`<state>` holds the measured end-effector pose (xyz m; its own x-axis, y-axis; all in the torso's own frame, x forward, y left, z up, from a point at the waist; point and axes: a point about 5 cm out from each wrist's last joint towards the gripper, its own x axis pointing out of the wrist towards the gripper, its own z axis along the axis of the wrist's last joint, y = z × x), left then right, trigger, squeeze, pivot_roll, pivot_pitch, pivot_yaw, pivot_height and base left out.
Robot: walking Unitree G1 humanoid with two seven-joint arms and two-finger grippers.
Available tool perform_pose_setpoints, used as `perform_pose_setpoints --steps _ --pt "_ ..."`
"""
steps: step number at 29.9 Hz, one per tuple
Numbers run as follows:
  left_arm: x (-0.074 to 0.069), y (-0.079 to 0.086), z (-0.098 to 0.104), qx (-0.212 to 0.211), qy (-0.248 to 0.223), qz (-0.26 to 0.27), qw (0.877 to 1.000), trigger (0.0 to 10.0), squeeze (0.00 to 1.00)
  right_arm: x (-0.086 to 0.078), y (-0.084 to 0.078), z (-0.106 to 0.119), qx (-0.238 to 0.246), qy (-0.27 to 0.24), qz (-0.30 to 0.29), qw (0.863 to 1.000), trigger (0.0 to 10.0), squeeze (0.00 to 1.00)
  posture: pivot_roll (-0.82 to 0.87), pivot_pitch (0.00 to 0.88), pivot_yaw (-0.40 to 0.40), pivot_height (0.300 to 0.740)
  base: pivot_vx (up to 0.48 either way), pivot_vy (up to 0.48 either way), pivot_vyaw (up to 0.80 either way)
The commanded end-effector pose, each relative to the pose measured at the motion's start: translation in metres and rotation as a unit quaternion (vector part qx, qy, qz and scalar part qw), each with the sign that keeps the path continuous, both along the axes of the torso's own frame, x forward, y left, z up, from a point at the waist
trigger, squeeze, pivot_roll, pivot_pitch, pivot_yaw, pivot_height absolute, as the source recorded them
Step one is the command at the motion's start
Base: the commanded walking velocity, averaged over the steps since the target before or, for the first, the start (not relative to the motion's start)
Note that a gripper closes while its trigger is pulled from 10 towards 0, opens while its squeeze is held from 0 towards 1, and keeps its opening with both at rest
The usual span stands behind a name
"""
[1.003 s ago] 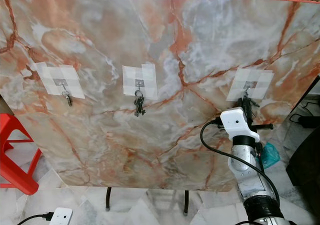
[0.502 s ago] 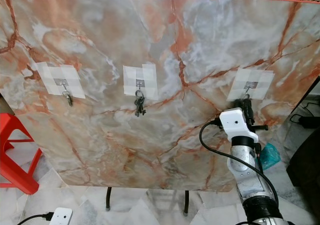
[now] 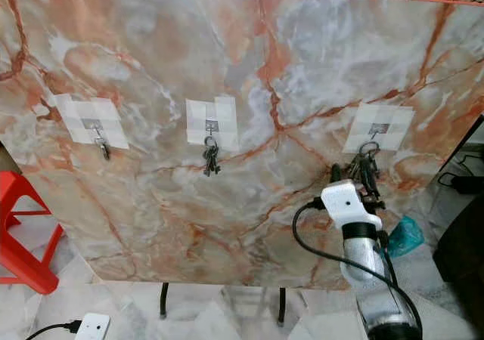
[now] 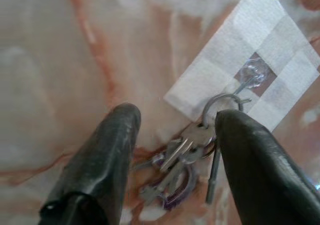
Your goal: Hang keys on a hook
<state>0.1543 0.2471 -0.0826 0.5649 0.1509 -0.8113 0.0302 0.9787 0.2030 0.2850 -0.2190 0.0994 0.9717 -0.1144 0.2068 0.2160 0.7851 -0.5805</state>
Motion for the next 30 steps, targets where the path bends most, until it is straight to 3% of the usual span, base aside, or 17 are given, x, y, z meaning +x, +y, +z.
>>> perform_pose_setpoints --steps 1,7,9,10,11,13,16,17,21,26,28,29,30 --pt "-0.003 -0.002 -0.002 -0.004 0.004 0.0 1.0 10.0 0.0 -0.005 -0.006 -0.003 -0.013 0.016 -0.02 1.0 10.0 0.0 0.01 0.0 -0.071 0.74 0.0 0.0 0.0" --pt "-0.002 -0.002 -0.001 -0.003 0.003 -0.002 1.0 10.0 0.0 -0.025 -0.027 -0.033 0.039 0.08 -0.101 0.991 10.0 0.0 0.0 0.0 -0.065 0.74 0.0 0.0 0.0" --pt "-0.002 -0.002 -0.001 -0.002 0.003 -0.003 1.0 10.0 0.0 -0.039 -0.039 -0.065 0.132 0.143 -0.177 0.965 10.0 0.0 0.01 0.0 -0.066 0.74 0.0 0.0 0.0" --pt "-0.002 -0.002 -0.001 -0.002 0.003 -0.003 1.0 10.0 0.0 -0.039 -0.039 -0.065 0.132 0.143 -0.177 0.965 10.0 0.0 0.01 0.0 -0.066 0.74 0.0 0.0 0.0" --pt "-0.002 -0.002 -0.001 -0.002 0.002 -0.002 1.0 10.0 0.0 -0.045 -0.042 -0.075 0.171 0.16 -0.204 0.951 10.0 0.0 0.01 0.0 -0.066 0.74 0.0 0.0 0.0" --pt "-0.002 -0.002 -0.001 -0.002 0.002 -0.002 1.0 10.0 0.0 -0.048 -0.042 -0.082 0.197 0.177 -0.212 0.941 10.0 0.0 0.01 0.0 -0.065 0.74 0.0 0.0 0.0" --pt "-0.002 -0.002 -0.001 -0.002 0.003 -0.002 1.0 10.0 0.0 -0.061 -0.025 -0.122 0.278 0.285 -0.188 0.898 10.0 0.0 0.01 0.0 -0.063 0.74 0.0 0.0 0.0" --pt "-0.002 -0.002 -0.001 -0.002 0.003 -0.002 1.0 10.0 0.0 -0.066 -0.018 -0.132 0.29 0.315 -0.175 0.887 10.0 0.0 0.0 0.0 -0.062 0.74 0.0 0.0 0.0" --pt "-0.002 -0.002 -0.002 -0.005 0.002 0.0 1.0 10.0 0.0 -0.079 0.0 -0.155 0.291 0.389 -0.123 0.865 10.0 0.0 0.0 0.0 -0.057 0.74 0.0 0.0 0.0" --pt "-0.002 -0.003 -0.002 -0.005 0.003 0.001 1.0 10.0 0.0 -0.106 0.005 -0.179 0.31 0.465 -0.147 0.816 10.0 0.0 0.0 0.0 -0.056 0.74 0.0 0.0 0.0" --pt "-0.002 -0.003 -0.002 -0.005 0.003 0.001 1.0 10.0 0.0 -0.11 0.005 -0.181 0.317 0.472 -0.151 0.808 10.0 0.0 0.0 0.0 -0.056 0.74 0.0 0.0 0.0" --pt "-0.003 -0.003 -0.002 -0.009 0.007 -0.002 1.0 10.0 0.0 -0.12 0.004 -0.187 0.323 0.491 -0.167 0.792 10.0 0.0 0.0 0.0 -0.054 0.74 0.0 0.0 0.0" --pt "-0.004 -0.004 -0.003 -0.013 0.011 -0.005 1.0 10.0 0.0 -0.136 0.001 -0.194 0.335 0.513 -0.201 0.764 10.0 0.0 0.02 0.0 -0.059 0.74 0.0 0.0 0.0"
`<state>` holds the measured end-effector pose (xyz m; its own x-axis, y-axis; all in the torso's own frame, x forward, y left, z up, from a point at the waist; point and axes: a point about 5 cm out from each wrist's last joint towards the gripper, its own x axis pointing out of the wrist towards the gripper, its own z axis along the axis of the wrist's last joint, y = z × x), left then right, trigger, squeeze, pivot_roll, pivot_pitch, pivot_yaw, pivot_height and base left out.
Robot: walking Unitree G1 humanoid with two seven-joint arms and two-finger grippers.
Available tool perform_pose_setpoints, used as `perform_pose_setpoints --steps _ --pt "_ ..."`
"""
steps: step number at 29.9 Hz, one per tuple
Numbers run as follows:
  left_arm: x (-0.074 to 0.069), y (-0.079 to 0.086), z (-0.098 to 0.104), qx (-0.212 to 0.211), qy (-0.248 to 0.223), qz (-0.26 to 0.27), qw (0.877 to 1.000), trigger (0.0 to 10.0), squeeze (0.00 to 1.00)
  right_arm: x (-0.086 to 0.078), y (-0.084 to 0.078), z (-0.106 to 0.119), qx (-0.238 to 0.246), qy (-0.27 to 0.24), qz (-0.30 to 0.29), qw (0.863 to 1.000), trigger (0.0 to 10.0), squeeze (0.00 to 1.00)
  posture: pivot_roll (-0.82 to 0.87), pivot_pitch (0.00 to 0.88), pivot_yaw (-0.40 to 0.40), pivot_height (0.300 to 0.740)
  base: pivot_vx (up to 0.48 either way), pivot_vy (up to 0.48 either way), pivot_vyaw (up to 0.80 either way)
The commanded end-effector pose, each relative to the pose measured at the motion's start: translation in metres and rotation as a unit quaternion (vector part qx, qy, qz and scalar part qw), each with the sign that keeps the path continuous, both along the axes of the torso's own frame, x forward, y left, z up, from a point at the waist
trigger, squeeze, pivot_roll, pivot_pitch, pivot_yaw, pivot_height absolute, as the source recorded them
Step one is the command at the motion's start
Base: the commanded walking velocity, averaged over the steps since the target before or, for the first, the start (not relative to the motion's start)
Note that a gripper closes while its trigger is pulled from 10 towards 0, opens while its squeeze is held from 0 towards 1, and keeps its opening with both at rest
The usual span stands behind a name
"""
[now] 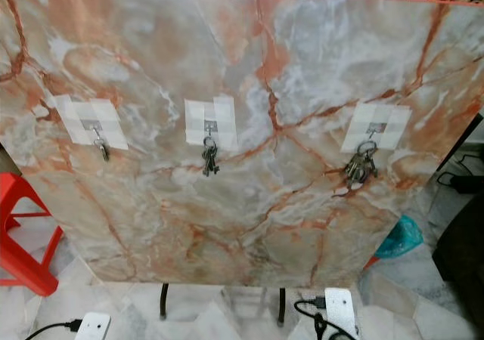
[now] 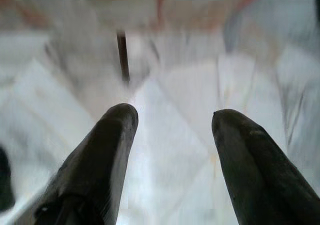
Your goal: Hang keys on a hook
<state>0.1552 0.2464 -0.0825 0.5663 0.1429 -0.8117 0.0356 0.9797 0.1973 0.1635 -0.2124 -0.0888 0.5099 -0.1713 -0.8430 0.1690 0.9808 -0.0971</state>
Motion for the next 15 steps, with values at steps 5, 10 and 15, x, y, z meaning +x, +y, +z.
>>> perform_pose_setpoints --steps 5,10,15 --pt "-0.006 -0.005 -0.004 -0.012 0.007 0.005 1.0 10.0 0.0 -0.01 0.011 -0.007 0.028 0.036 0.033 0.998 10.0 0.0 0.02 0.0 -0.066 0.74 0.0 0.0 0.0" --pt "-0.008 -0.006 -0.005 -0.014 0.012 -0.001 1.0 10.0 0.0 -0.012 0.014 -0.008 0.035 0.04 0.042 0.998 10.0 0.0 0.02 0.0 -0.06 0.74 0.0 0.0 0.0" --pt "-0.009 -0.005 -0.005 -0.016 0.014 0.007 1.0 10.0 0.0 -0.013 0.009 -0.008 0.043 0.035 0.041 0.998 10.0 0.0 0.02 0.0 -0.062 0.74 0.0 0.0 0.0"
